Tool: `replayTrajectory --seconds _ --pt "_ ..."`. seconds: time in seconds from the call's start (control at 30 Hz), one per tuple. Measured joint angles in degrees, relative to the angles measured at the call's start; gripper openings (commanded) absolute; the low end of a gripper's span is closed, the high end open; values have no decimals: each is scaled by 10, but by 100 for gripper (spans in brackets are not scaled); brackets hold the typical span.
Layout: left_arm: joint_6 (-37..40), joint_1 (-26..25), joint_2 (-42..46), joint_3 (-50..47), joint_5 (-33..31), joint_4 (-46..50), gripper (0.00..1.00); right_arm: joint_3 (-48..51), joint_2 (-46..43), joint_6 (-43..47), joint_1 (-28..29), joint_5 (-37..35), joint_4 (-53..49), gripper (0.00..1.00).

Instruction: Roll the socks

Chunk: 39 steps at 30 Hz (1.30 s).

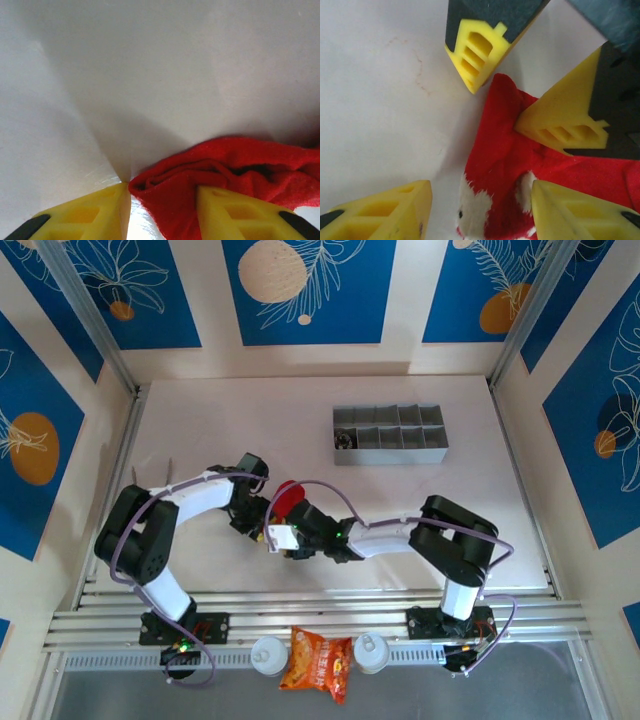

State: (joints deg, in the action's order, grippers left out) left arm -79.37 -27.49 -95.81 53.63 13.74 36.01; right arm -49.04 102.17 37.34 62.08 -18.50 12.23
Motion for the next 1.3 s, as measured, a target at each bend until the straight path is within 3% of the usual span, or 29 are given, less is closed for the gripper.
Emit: replayTrajectory --seconds 0.27,0.5,0.8,1.03,1.3 --pt "5 1 -4 4 8 5 38 -50 50 8 5 -40 -25 14" --pt "2 8 9 1 7 10 42 -79 59 -29 5 -50 -62 1" --pt "-32 12 94 -26 -7 8 65 -82 32 -115 -14 66 -80 0" --pt "-52 15 171 -55 7 -13 66 -53 19 -201 -72 177 -115 0" --pt "-63 9 184 -74 22 -13 66 -51 24 -294 -133 290 -120 0"
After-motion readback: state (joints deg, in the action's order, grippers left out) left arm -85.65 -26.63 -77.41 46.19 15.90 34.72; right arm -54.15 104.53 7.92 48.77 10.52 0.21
